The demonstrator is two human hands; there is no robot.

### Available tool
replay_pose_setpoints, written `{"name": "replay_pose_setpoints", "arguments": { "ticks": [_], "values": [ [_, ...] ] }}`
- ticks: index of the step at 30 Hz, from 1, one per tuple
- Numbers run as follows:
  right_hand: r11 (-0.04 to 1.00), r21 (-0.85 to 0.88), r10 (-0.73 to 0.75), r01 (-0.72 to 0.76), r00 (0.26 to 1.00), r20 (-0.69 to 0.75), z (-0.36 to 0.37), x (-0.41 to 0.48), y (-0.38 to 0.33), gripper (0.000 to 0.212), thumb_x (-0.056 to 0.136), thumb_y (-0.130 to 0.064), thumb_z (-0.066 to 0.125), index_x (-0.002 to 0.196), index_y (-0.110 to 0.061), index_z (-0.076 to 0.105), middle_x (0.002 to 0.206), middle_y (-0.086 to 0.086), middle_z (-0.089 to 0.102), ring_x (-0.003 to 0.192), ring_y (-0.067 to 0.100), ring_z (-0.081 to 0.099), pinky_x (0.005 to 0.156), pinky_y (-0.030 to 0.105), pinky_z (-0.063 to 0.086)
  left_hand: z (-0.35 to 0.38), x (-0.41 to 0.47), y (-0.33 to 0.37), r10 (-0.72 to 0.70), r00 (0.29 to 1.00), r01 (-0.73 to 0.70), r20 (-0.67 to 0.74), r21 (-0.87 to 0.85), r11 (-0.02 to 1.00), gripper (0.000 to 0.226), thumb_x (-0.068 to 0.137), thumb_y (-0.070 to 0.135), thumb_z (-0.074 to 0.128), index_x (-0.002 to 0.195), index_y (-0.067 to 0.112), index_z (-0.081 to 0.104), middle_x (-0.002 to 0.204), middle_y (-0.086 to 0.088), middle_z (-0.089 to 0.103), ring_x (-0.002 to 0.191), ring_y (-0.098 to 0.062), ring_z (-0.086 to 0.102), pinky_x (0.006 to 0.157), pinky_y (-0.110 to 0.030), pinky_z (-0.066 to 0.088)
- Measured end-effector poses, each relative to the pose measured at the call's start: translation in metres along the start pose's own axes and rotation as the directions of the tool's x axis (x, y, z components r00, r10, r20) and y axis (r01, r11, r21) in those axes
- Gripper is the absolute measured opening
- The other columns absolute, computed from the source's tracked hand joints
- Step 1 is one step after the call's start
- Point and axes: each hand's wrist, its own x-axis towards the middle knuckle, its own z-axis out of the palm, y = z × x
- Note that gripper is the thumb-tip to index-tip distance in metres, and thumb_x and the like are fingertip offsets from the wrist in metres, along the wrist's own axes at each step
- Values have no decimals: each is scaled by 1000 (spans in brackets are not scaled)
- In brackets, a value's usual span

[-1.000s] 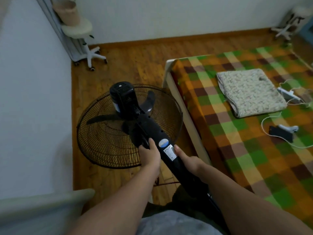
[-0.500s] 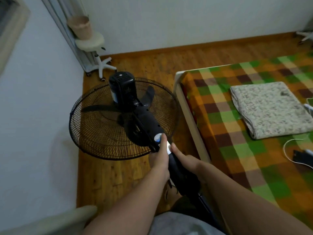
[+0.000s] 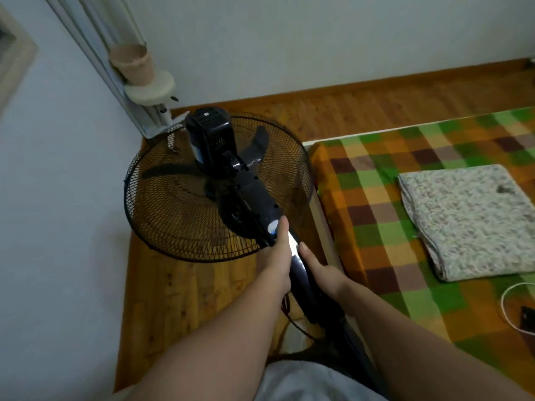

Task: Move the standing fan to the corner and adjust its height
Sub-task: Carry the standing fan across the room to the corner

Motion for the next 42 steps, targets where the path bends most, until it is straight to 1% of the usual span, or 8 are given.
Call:
{"name": "replay_pose_setpoints", "arguments": {
  "ticks": [2, 6, 15, 19, 26, 30, 34, 42],
  "values": [
    [999, -40, 15, -15, 1000, 13, -11, 3, -24, 122, 60, -96, 39, 145, -9, 43, 149, 16, 43, 131, 33, 45, 106, 42, 35, 9, 3, 23, 13, 1000, -13, 1, -14, 1000, 95, 57, 84, 67, 119, 14, 59, 116, -8, 65, 107, -33, 62, 98, -52, 50],
    [995, -87, 38, -39, 999, -8, -12, 6, -58, 117, 49, -98, 37, 126, -13, 60, 130, 13, 59, 90, 22, 60, 76, 32, 43, 11, 21, 59, -17, 999, 19, 43, -32, 999, 102, 50, 85, 68, 122, 14, 57, 118, -9, 64, 107, -33, 62, 99, -52, 50],
    [990, -89, 99, -110, 988, -116, 32, 44, -117, 92, 70, -91, 36, 104, -12, 67, 108, 11, 66, 92, 24, 64, 81, 34, 47, -14, 81, 111, -68, 996, 67, 59, 34, 997, 87, 57, 84, 69, 109, 17, 51, 85, -2, 53, 74, -23, 54, 75, -42, 47],
    [986, -89, 129, -140, 984, -120, 64, 65, -157, 96, 71, -92, 29, 108, -12, 67, 108, 10, 66, 91, 23, 64, 79, 34, 45, -41, 111, 150, -99, 992, 97, 79, 30, 995, 96, 63, 80, 69, 128, 11, 54, 109, -8, 60, 97, -30, 59, 84, -45, 49],
    [987, -41, 147, -155, 978, -148, 110, 91, -225, 97, 68, -93, 34, 112, -12, 65, 112, 9, 65, 95, 23, 63, 83, 35, 45, -81, 149, 222, -64, 992, 56, 105, 77, 995, 99, 64, 82, 67, 132, 12, 52, 125, -11, 59, 114, -34, 58, 97, -48, 48],
    [991, -15, 126, -130, 980, -155, 117, 95, -260, 95, 72, -90, 33, 116, -11, 64, 120, 11, 64, 105, 26, 62, 94, 37, 46, -86, 160, 255, -53, 991, 40, 126, 101, 994, 100, 60, 85, 65, 128, 12, 54, 107, -7, 55, 110, -32, 59, 90, -47, 49],
    [995, -15, 98, -102, 981, -169, 121, 104, -293, 92, 75, -87, 31, 116, -11, 64, 121, 12, 63, 104, 26, 62, 87, 35, 45, -85, 173, 288, -34, 992, 21, 121, 107, 994, 102, 58, 87, 64, 126, 12, 56, 102, -6, 53, 104, -30, 59, 78, -43, 46],
    [997, 3, 73, -74, 979, -192, 116, 149, -347, 99, 69, -92, 33, 118, -12, 63, 117, 12, 64, 98, 25, 64, 81, 34, 45, -70, 209, 344, -3, 990, -12, 142, 105, 994, 97, 62, 83, 65, 126, 11, 56, 119, -9, 61, 112, -30, 60, 92, -45, 49]
  ]
}}
